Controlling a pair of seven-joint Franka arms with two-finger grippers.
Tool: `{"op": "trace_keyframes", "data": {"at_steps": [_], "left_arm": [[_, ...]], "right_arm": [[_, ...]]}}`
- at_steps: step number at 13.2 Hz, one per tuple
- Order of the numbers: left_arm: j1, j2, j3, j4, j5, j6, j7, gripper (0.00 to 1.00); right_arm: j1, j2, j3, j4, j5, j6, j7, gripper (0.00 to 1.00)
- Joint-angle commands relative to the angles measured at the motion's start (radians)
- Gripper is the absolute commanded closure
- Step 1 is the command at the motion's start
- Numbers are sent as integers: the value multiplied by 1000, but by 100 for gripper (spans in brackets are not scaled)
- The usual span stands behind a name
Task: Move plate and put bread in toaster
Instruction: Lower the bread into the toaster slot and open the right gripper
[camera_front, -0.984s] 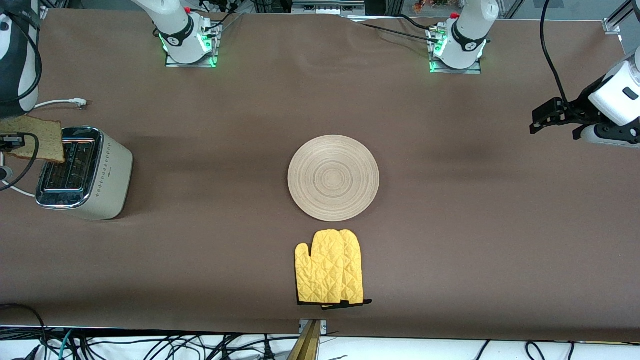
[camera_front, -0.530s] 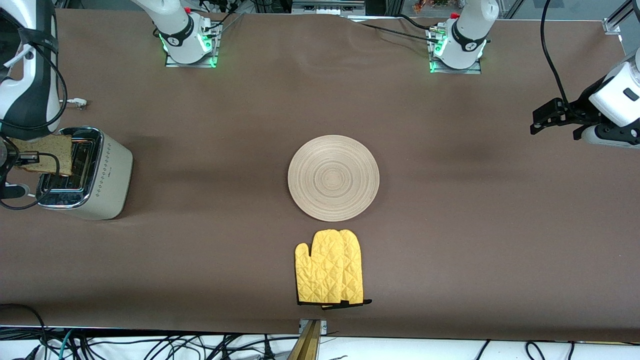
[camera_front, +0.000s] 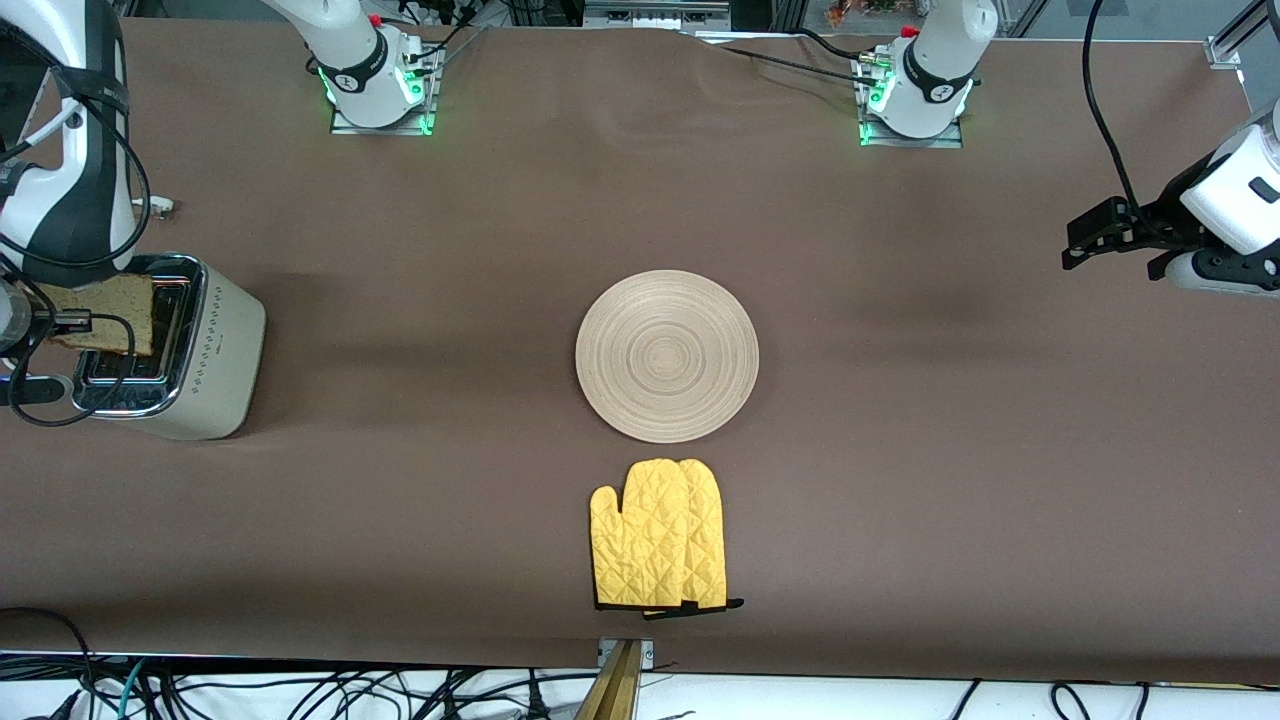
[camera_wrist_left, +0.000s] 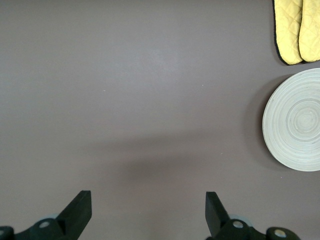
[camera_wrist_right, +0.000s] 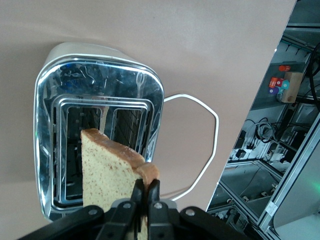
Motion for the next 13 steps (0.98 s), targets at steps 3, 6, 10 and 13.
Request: {"op": "trace_keyframes", "data": {"at_steps": [3, 6, 10, 13], "left_arm": [[1, 9, -2, 25, 20, -9, 0, 0], [1, 9, -2, 25, 20, -9, -1, 0], [1, 9, -2, 26, 20, -8, -1, 0], [0, 10, -2, 26, 20, -8, -3, 0]], "right_arm": [[-1, 29, 2, 7, -13, 24, 44, 100], [-1, 57, 2, 5, -13, 54, 79, 100], [10, 43, 4, 5, 1, 50, 99, 1], [27, -18, 33, 7, 82, 48, 123, 0]]}}
